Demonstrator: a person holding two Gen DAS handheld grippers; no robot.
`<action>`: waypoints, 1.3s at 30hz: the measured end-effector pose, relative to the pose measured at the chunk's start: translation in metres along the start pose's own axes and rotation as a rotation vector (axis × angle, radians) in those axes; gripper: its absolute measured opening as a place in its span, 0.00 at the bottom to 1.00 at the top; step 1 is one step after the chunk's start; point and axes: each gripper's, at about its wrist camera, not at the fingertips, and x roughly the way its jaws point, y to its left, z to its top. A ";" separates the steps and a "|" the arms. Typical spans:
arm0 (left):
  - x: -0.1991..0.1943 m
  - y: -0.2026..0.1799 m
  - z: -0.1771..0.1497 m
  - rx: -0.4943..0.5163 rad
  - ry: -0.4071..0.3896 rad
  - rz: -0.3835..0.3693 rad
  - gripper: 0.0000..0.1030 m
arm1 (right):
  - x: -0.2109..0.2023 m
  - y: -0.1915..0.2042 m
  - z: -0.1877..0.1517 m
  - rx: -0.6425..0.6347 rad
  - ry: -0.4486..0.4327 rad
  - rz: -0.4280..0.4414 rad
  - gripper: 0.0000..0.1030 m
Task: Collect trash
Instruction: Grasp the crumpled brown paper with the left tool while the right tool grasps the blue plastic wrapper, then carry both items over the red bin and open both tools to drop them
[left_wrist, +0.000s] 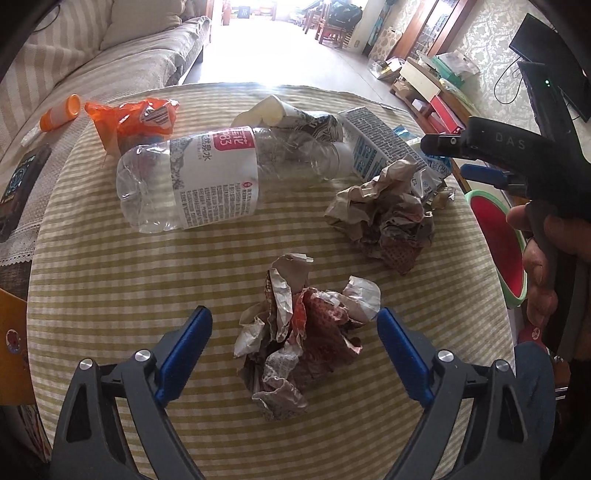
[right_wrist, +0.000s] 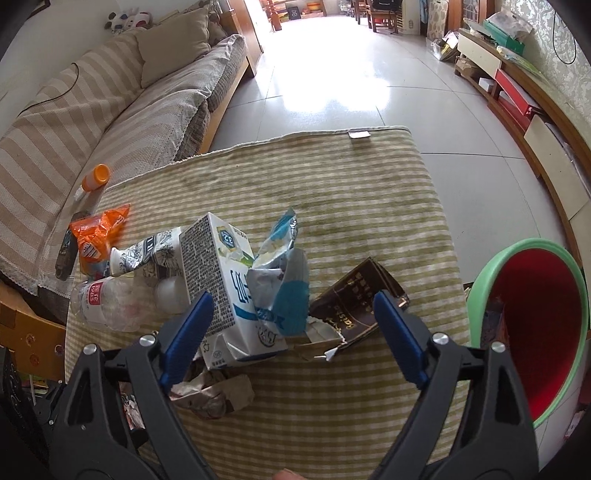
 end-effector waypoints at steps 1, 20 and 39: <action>0.003 -0.001 0.001 0.003 0.010 0.001 0.74 | 0.003 0.000 0.001 0.002 0.006 0.002 0.81; -0.020 -0.006 -0.004 0.038 -0.021 -0.004 0.34 | -0.009 0.002 -0.001 0.033 0.004 0.066 0.22; -0.091 -0.021 -0.019 0.047 -0.157 0.013 0.27 | -0.107 0.008 -0.026 -0.003 -0.136 0.094 0.21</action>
